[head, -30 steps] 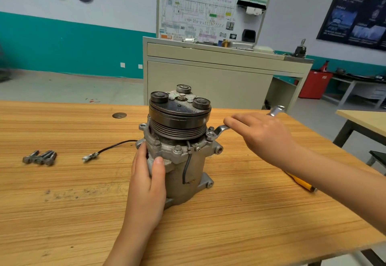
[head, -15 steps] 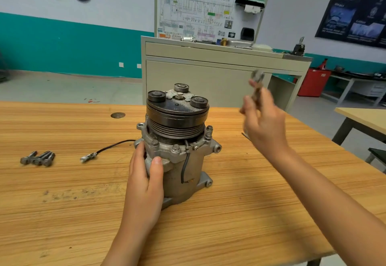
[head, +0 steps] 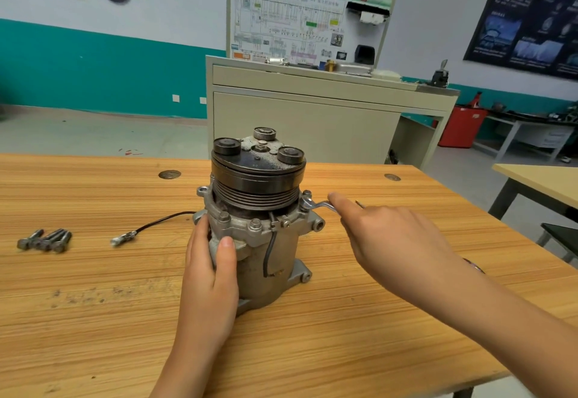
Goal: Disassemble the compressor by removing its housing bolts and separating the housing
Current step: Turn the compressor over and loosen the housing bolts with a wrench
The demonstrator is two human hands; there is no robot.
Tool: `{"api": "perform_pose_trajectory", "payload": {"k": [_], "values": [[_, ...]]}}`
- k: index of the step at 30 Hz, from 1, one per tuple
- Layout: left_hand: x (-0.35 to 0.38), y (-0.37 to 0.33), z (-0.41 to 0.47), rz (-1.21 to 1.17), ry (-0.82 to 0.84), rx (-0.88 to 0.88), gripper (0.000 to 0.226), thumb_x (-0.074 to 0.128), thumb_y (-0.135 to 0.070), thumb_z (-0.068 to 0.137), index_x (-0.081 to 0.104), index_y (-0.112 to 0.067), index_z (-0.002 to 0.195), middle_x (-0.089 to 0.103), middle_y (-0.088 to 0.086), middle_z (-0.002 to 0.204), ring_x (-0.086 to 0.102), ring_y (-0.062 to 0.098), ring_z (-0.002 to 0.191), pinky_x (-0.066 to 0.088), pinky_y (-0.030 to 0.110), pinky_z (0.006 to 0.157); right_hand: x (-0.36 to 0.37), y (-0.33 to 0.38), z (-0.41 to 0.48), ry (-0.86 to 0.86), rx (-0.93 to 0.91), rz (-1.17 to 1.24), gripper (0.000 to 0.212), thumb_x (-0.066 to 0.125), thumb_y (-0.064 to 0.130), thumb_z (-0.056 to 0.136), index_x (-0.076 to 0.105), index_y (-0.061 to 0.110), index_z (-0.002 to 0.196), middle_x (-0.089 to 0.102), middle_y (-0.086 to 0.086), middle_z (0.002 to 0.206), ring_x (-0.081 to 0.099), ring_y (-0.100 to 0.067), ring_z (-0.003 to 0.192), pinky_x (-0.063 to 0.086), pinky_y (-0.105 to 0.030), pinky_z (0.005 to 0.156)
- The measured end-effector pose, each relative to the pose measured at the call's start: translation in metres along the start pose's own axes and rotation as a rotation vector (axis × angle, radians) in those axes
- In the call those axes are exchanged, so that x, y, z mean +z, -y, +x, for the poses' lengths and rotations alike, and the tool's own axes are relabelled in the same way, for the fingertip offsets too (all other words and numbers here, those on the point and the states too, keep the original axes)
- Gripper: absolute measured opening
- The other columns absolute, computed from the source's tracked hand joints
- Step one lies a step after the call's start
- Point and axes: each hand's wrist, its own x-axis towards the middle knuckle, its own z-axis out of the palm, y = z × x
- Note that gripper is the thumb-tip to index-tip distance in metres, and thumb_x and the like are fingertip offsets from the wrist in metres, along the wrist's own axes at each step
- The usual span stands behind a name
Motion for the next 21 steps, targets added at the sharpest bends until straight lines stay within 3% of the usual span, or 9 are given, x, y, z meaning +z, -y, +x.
{"api": "perform_pose_trajectory", "payload": {"k": [5, 8, 12, 17, 21], "values": [[0.001, -0.001, -0.001, -0.006, -0.009, -0.006, 0.071, 0.029, -0.052, 0.081, 0.028, -0.026, 0.147, 0.034, -0.013, 0.148, 0.026, 0.002, 0.137, 0.024, 0.032, 0.114, -0.014, 0.02, 0.004, 0.079, -0.034, -0.15, 0.07, 0.038, -0.001, 0.087, 0.002, 0.008, 0.146, 0.026, -0.003, 0.059, 0.023, -0.014, 0.046, 0.017, -0.026, 0.038], [0.001, -0.002, -0.001, -0.012, 0.001, -0.006, 0.072, 0.03, -0.052, 0.081, 0.028, -0.025, 0.147, 0.034, -0.012, 0.148, 0.026, 0.003, 0.137, 0.024, 0.037, 0.115, -0.013, 0.025, 0.002, 0.091, -0.024, -0.202, 0.064, 0.037, 0.003, 0.089, 0.005, 0.004, 0.145, 0.031, -0.007, 0.061, 0.025, -0.014, 0.047, 0.015, -0.025, 0.038], [0.0, -0.002, 0.0, -0.009, 0.005, -0.006, 0.072, 0.031, -0.052, 0.08, 0.027, -0.026, 0.147, 0.033, -0.014, 0.149, 0.025, 0.0, 0.137, 0.023, 0.033, 0.115, -0.009, 0.016, 0.003, 0.058, -0.091, -0.255, 0.057, 0.032, 0.01, 0.094, 0.006, 0.007, 0.145, 0.023, -0.002, 0.06, 0.022, -0.016, 0.044, 0.015, -0.026, 0.038], [-0.001, -0.001, -0.001, -0.01, 0.003, -0.015, 0.073, 0.03, -0.053, 0.08, 0.026, -0.027, 0.148, 0.031, -0.014, 0.149, 0.024, 0.0, 0.137, 0.023, 0.032, 0.115, -0.011, -0.017, 0.028, -0.001, -0.236, -0.275, 0.052, 0.038, 0.004, 0.09, 0.021, 0.019, 0.136, 0.037, 0.003, 0.064, 0.035, -0.015, 0.049, 0.021, -0.026, 0.038], [0.0, -0.001, 0.0, -0.005, -0.005, -0.005, 0.071, 0.03, -0.051, 0.08, 0.028, -0.027, 0.147, 0.033, -0.015, 0.148, 0.026, -0.001, 0.135, 0.022, 0.02, 0.107, 0.011, -0.031, 0.057, -0.096, -0.26, -0.16, 0.043, 0.039, 0.002, 0.091, 0.039, 0.021, 0.129, 0.058, -0.001, 0.096, 0.056, -0.022, 0.078, 0.045, -0.032, 0.054]]}}
